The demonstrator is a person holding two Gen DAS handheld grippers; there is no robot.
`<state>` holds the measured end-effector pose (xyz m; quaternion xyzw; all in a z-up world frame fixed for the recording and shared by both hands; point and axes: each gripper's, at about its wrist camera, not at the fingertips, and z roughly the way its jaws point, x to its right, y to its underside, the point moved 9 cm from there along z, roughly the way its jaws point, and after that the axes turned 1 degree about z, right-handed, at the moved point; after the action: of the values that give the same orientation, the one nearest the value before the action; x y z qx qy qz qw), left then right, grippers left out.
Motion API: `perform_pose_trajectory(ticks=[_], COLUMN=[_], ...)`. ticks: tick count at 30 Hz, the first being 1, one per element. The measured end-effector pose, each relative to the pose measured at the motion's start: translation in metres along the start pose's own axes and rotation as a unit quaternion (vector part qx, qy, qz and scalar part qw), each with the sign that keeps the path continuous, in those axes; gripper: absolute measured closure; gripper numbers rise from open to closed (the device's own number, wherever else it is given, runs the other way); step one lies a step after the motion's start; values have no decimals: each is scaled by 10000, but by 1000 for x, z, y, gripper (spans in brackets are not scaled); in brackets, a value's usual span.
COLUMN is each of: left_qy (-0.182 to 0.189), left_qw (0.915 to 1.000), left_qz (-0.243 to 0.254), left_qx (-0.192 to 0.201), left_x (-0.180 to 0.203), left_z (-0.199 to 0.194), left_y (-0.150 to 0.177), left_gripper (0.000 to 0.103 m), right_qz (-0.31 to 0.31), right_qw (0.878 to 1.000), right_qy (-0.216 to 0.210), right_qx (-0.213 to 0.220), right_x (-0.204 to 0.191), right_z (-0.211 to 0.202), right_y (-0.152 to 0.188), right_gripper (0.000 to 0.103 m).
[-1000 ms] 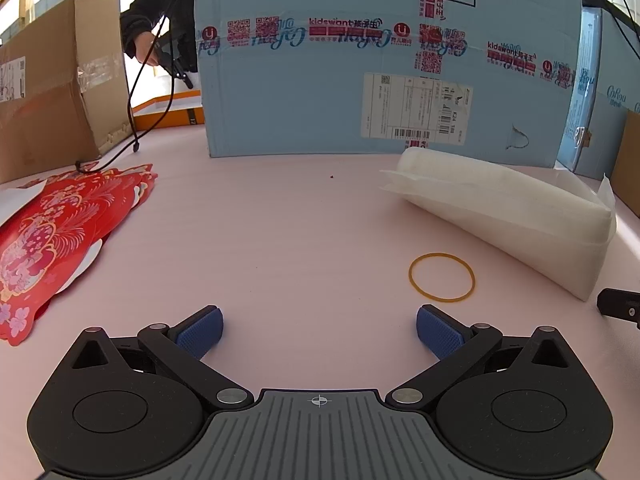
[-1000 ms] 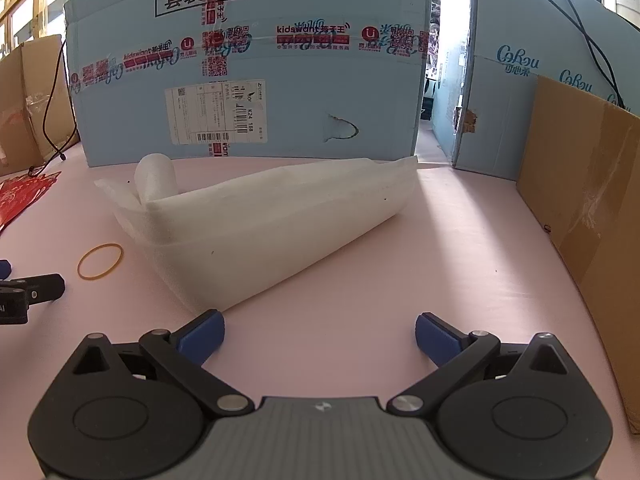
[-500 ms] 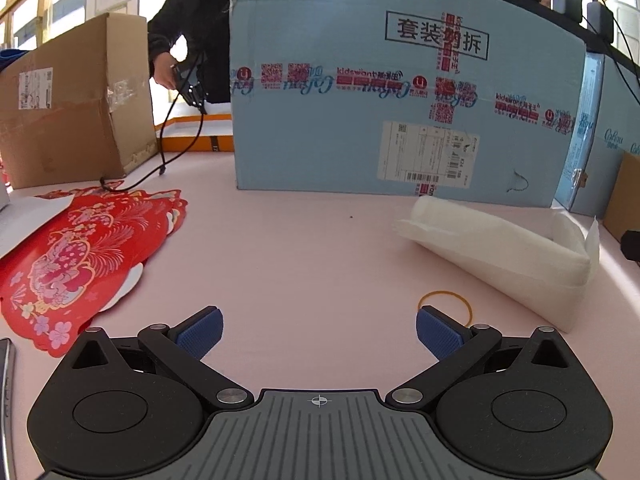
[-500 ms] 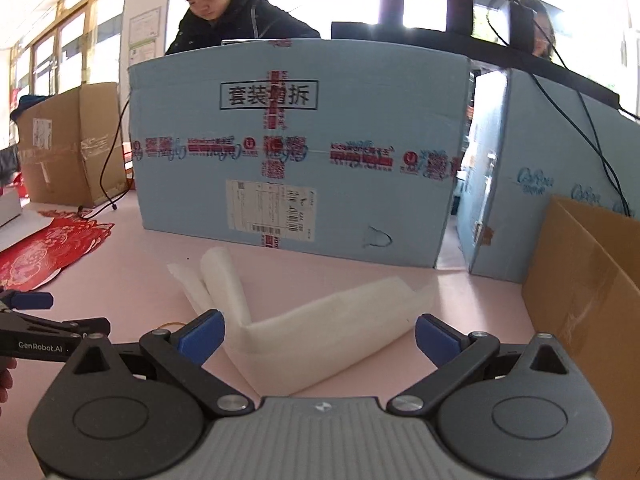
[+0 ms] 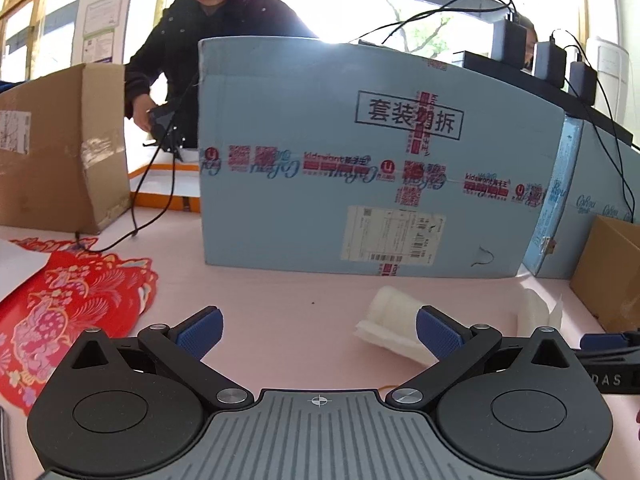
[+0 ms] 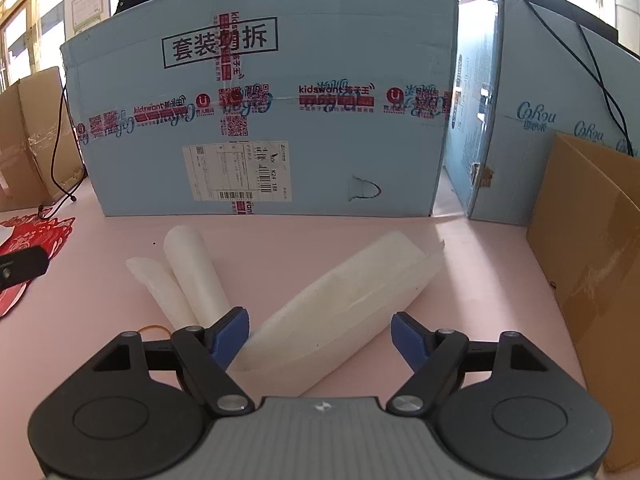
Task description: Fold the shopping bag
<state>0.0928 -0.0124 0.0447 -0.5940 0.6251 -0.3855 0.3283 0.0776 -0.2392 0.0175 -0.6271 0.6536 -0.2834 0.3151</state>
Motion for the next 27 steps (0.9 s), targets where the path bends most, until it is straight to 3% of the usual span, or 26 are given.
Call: perform_pose_trajectory(ticks=[4, 8, 11, 14, 16, 19, 20, 21, 24, 27], left_qy=[223, 546, 1415, 2227, 2582, 2580, 2453, 2320, 1716, 1130], left_qw=[9986, 9877, 9589, 9230, 9024, 8769, 8742, 8768, 9044, 9303], left_qz=[479, 1461, 2460, 3127, 3424, 3992, 4126, 4153, 3868, 3466], left_qx=[1, 108, 16, -244, -419, -719, -734, -708, -548, -405], left_x=[21, 42, 71, 95, 112, 128, 130, 129, 120, 105], left_z=[11, 5, -15, -34, -43, -34, -28, -24, -4, 21], left_y=[-7, -9, 7, 28, 44, 72, 75, 75, 57, 30], left_gripper=[0, 0, 0, 0, 0, 0, 0, 0, 0, 0], right_qz=[75, 478, 927, 1258, 1458, 1624, 1562, 1489, 1321, 1214], right_qw=[9997, 9980, 9942, 9899, 9872, 9826, 9826, 9826, 9833, 9858], right_qy=[45, -23, -195, -228, -334, -773, -905, -1027, -1233, -1154], right_qx=[-225, -408, -511, -605, -548, -454, -443, -421, -217, -74], right_x=[9, 25, 38, 51, 56, 53, 48, 43, 30, 27], right_z=[-11, -19, -19, -19, -23, -27, -27, -28, -31, -35], right_y=[19, 40, 52, 61, 63, 61, 57, 53, 38, 28], right_gripper=[20, 19, 19, 19, 19, 19, 19, 19, 18, 14])
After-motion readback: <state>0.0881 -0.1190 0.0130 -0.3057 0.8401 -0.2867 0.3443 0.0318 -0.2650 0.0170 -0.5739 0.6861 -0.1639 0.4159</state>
